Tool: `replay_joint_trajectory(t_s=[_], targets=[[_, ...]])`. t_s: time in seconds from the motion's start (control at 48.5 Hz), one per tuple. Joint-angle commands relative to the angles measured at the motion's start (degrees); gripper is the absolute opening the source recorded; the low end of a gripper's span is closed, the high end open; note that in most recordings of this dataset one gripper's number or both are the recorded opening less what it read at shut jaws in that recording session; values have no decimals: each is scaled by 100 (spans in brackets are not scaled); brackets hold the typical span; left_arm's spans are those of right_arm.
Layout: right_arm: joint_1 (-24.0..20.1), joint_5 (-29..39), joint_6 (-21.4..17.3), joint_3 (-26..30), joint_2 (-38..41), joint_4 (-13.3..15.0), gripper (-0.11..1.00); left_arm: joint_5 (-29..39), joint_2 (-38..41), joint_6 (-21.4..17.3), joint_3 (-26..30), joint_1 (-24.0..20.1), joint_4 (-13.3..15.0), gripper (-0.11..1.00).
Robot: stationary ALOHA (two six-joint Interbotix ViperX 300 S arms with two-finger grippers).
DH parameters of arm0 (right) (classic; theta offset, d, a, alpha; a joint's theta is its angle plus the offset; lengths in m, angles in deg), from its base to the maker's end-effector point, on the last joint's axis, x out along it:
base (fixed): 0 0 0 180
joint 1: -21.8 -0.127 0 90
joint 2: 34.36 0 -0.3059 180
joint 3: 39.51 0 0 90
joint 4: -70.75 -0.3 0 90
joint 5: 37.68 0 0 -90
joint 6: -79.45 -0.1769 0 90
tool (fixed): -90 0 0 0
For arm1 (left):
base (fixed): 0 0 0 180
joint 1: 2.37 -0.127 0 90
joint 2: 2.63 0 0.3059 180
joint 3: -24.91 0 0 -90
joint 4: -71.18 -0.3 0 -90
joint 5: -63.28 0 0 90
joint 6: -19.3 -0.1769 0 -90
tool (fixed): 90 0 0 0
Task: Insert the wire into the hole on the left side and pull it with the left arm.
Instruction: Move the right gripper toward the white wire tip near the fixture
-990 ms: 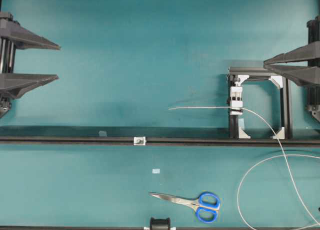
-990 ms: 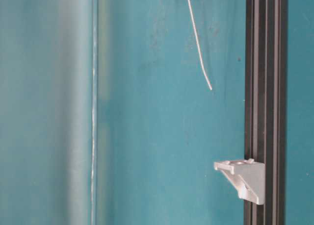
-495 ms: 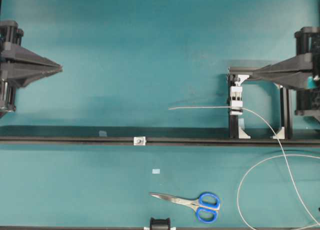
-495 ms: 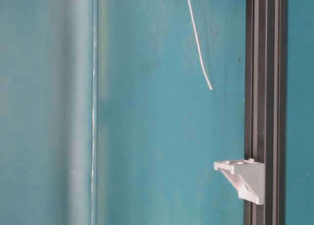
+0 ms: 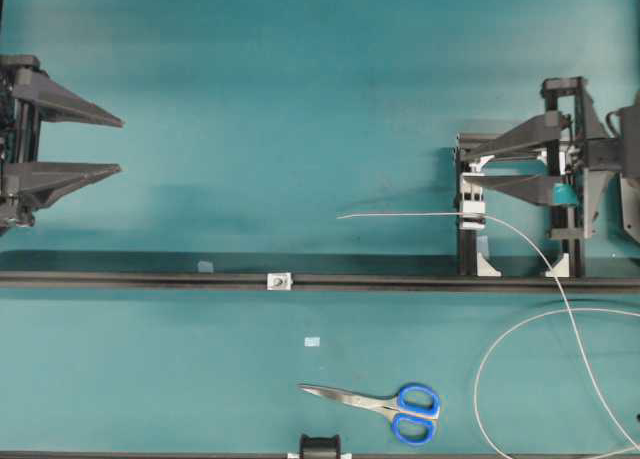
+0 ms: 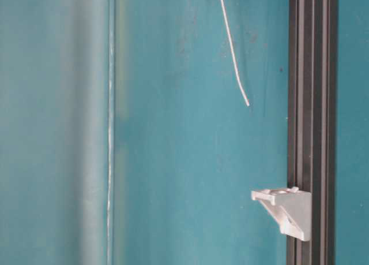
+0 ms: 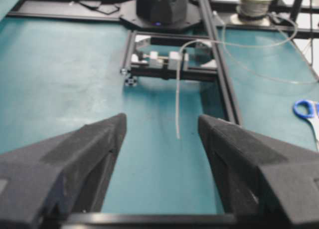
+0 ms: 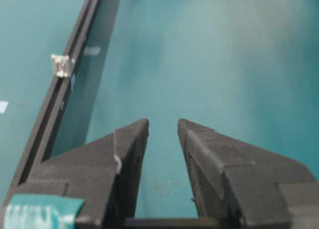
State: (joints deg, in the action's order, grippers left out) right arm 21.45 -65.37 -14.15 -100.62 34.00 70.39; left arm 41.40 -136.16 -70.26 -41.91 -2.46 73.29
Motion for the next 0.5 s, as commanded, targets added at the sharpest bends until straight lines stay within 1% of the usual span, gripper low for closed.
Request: replay_joint_trajectory(t_s=[0.0,0.083,0.33,0.474], targets=[[-9,-70,-132,167,132,-26,45,-44,35,0,35,18,9,26],[-9,-53,-264,193,255,-26,45,-44,44,0,9,0,18,26],[-9,-44,-501,334,703,-26,45,-53,105,35,-79,-9,35,27],[-9,-35,-571,527,1107,-26,45,-229,923,141,88,-105,26,27]])
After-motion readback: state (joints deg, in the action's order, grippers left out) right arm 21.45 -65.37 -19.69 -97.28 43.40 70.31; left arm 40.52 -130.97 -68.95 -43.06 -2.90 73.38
